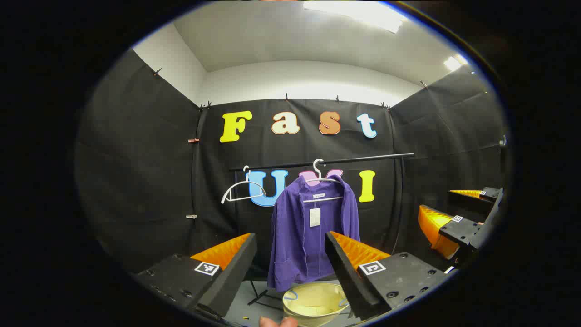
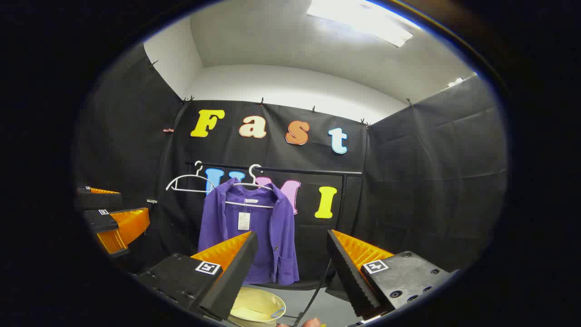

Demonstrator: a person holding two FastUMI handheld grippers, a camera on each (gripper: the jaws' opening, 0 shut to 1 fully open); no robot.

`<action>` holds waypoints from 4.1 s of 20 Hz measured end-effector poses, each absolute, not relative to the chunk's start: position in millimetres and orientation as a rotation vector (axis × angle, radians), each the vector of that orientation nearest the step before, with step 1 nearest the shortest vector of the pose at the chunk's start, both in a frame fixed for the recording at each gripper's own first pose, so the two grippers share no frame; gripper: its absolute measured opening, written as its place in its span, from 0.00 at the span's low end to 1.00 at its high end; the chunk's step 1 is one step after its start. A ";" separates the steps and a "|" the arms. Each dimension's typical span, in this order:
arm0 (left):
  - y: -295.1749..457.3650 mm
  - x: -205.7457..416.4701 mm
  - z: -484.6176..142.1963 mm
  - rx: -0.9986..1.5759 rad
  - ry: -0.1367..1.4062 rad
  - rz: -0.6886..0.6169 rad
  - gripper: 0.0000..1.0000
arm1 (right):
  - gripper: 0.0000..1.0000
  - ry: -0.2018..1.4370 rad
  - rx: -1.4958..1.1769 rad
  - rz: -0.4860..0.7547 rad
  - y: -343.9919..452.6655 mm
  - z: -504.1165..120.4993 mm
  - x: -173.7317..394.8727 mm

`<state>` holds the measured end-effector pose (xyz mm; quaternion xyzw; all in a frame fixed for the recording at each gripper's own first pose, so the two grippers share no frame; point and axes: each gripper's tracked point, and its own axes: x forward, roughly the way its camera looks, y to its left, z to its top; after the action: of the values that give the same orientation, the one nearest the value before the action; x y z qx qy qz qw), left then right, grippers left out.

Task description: Grasp the clothes on the hanger with both hands and then place them into the laundry hamper below.

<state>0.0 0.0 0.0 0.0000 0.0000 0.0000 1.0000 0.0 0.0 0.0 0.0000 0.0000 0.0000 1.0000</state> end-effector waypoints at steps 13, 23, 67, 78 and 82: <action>0.9 1.0 -2.3 0.007 0.017 0.017 0.95 | 0.97 -0.004 -0.016 0.041 4.8 1.8 0.0; -19.7 21.0 -2.3 0.007 0.020 0.042 0.95 | 0.98 0.011 -0.025 0.110 11.4 -7.7 40.2; -10.4 448.3 -48.9 0.052 0.017 0.189 0.86 | 0.98 0.054 0.048 0.156 24.1 -118.6 388.1; 18.1 446.3 -52.4 0.020 0.080 0.254 0.08 | 0.98 0.054 0.115 0.243 78.2 -113.7 389.7; 14.9 447.7 -52.9 0.048 0.090 0.226 0.10 | 0.97 -0.028 0.039 0.164 70.6 -105.0 398.5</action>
<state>447.7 14.9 -52.9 0.0241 0.0450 0.1127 0.9923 398.5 70.6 -105.0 0.0193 -0.0141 0.0819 0.9964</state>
